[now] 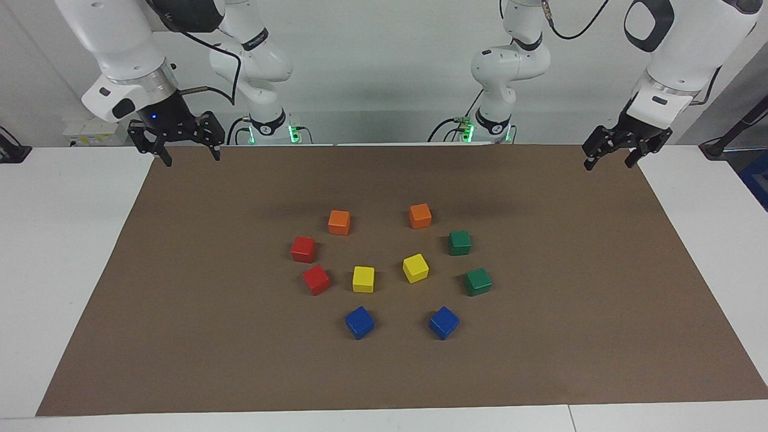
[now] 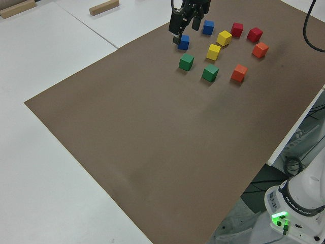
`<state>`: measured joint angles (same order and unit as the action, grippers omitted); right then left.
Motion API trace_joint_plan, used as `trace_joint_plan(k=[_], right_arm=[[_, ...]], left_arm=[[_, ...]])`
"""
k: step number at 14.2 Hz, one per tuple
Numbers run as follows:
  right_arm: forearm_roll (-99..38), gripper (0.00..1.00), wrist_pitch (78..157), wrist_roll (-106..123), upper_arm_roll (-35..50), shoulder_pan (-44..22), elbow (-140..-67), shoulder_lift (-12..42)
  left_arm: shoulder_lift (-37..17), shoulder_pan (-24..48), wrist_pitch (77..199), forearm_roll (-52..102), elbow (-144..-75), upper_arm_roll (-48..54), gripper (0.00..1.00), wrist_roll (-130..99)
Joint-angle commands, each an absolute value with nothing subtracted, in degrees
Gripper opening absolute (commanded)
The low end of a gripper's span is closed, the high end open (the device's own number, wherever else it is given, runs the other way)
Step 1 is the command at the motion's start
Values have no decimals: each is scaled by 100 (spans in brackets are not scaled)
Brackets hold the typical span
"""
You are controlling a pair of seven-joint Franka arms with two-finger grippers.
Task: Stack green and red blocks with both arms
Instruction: 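Grasp the green cube with the left gripper while the right gripper grasps red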
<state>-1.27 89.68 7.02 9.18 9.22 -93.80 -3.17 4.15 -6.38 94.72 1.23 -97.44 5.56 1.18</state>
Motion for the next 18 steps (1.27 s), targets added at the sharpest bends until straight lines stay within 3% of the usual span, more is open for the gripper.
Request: trace_joint_plan(k=[1,7,9,13,18], right_arm=[[-167,98,8807,589,958,958,-9229,-229],[-167,98,8807,580,958,958,-9237,-229],[-158,98,8807,580,958,958,-9237,-229],[-158,98,8903,441,967,932,-9351,-237],[-149,97,10631,-253,967,116,-10387,209]], left_arm=[[404,-659,9466,149,-9668,545,100,202],[483,-589,9545,149,-9825,562,100,132],[606,-519,9780,158,-10167,597,100,114],[598,419,10772,167,-11089,589,100,-702],[-95,1141,11679,167,-11504,598,100,-982]])
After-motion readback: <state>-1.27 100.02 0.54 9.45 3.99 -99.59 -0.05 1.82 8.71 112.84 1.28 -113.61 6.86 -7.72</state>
